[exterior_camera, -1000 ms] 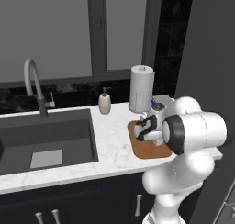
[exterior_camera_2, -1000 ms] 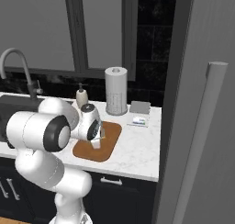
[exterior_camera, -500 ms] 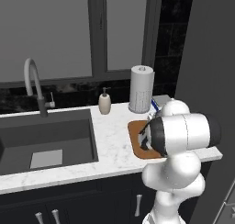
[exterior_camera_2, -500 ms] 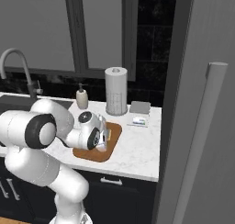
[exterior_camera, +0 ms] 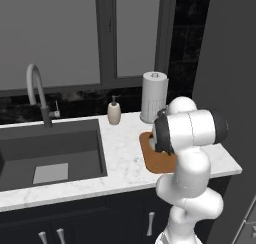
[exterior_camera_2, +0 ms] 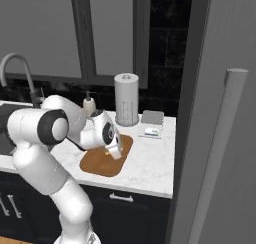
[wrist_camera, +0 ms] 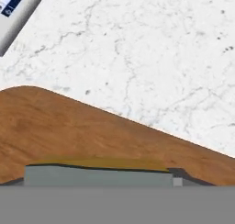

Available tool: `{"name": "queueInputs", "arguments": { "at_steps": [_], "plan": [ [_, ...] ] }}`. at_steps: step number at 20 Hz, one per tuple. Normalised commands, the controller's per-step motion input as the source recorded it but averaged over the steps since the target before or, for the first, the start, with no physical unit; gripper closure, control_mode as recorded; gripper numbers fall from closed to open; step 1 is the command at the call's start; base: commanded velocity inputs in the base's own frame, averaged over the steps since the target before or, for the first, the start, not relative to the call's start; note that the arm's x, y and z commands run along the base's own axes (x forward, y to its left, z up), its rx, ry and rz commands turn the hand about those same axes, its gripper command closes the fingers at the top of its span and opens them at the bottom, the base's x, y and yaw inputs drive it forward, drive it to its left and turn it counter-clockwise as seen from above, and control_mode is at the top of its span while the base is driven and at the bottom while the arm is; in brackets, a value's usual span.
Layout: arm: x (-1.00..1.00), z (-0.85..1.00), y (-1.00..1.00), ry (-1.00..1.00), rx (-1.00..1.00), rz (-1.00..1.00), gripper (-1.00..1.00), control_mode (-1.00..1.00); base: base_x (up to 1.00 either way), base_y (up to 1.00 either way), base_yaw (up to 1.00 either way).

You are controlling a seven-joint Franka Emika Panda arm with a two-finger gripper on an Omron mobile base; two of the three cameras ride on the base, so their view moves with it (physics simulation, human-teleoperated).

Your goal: Pick up the sponge from the counter and clean the cutting board by briefly scrubbing or pressing down on the cutting board. Once finished, release the sponge.

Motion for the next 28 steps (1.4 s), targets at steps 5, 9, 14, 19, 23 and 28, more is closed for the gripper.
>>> {"name": "queueInputs", "arguments": {
  "at_steps": [5, 9, 14, 19, 23, 28],
  "plan": [
    [-0.15, -0.68, -0.65, 0.17, 0.0, -0.02, 1.0, -1.0, 0.0, 0.0, 0.0],
    [-0.4, -0.63, -0.67, 0.01, -0.03, -0.14, 1.0, -1.0, 0.0, 0.0, 0.0],
    [-0.47, -0.68, -0.62, 0.08, -0.05, -0.2, 1.0, -1.0, 0.0, 0.0, 0.0],
    [-0.66, -0.44, -0.93, 0.06, 0.0, -0.21, 1.0, -1.0, 0.0, 0.0, 0.0],
    [-0.98, -0.44, -0.84, 0.05, 0.0, -0.2, 1.0, -1.0, 0.0, 0.0, 0.0],
    [-1.0, -0.69, -0.32, 0.06, -0.05, -0.24, 1.0, -1.0, 0.0, 0.0, 0.0]
  ]
}}
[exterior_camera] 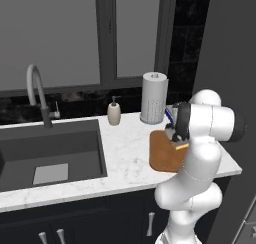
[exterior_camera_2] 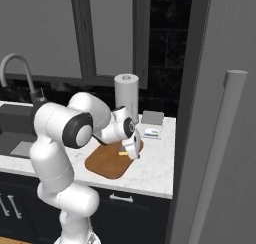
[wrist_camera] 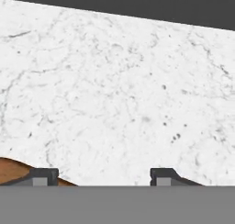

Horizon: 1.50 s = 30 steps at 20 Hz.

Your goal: Pick up the sponge from the counter and clean the cutting board by briefly scrubbing or pressing down on the cutting board. Once finished, release the sponge.

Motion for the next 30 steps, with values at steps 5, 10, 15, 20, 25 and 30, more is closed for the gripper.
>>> {"name": "queueInputs", "arguments": {
  "at_steps": [5, 10, 15, 20, 25, 30],
  "plan": [
    [-1.0, -0.7, -0.11, 0.03, -0.07, -0.26, 1.0, -1.0, 0.0, 0.0, 0.0],
    [-1.0, -0.6, 0.04, 0.03, -0.09, -0.05, 1.0, -1.0, 0.0, 0.0, 0.0],
    [-0.68, 0.18, -0.04, 0.52, -0.01, 0.03, 1.0, -1.0, 0.0, 0.0, 0.0],
    [-0.58, 0.47, 0.0, 0.72, -0.05, 0.2, 1.0, -1.0, 0.0, 0.0, 0.0],
    [-0.23, 0.94, 0.01, 0.48, -0.01, 0.15, 1.0, -1.0, 0.0, 0.0, 0.0],
    [-0.16, 1.0, 0.32, 0.2, 0.04, 0.14, 1.0, -1.0, 0.0, 0.0, 0.0]
  ]
}}
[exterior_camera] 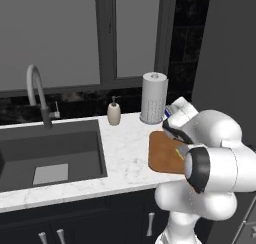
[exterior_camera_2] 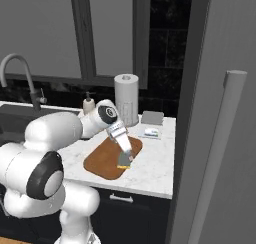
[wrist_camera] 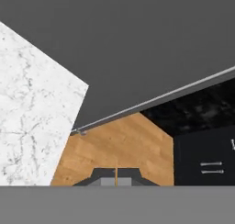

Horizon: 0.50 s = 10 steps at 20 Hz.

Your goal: Pick up the sponge from the counter and clean the cutting board by briefly scrubbing or pressing down on the cutting board. Once finished, release the sponge.

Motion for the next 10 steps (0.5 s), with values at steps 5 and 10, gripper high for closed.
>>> {"name": "queueInputs", "arguments": {
  "at_steps": [5, 10],
  "plan": [
    [-0.47, 0.97, 0.75, -0.13, 0.12, 0.26, 1.0, -1.0, 0.0, 0.0, 0.0],
    [-0.27, 0.62, 0.78, -0.51, 0.28, 0.32, 1.0, -1.0, 0.0, 0.0, 0.0]
  ]
}}
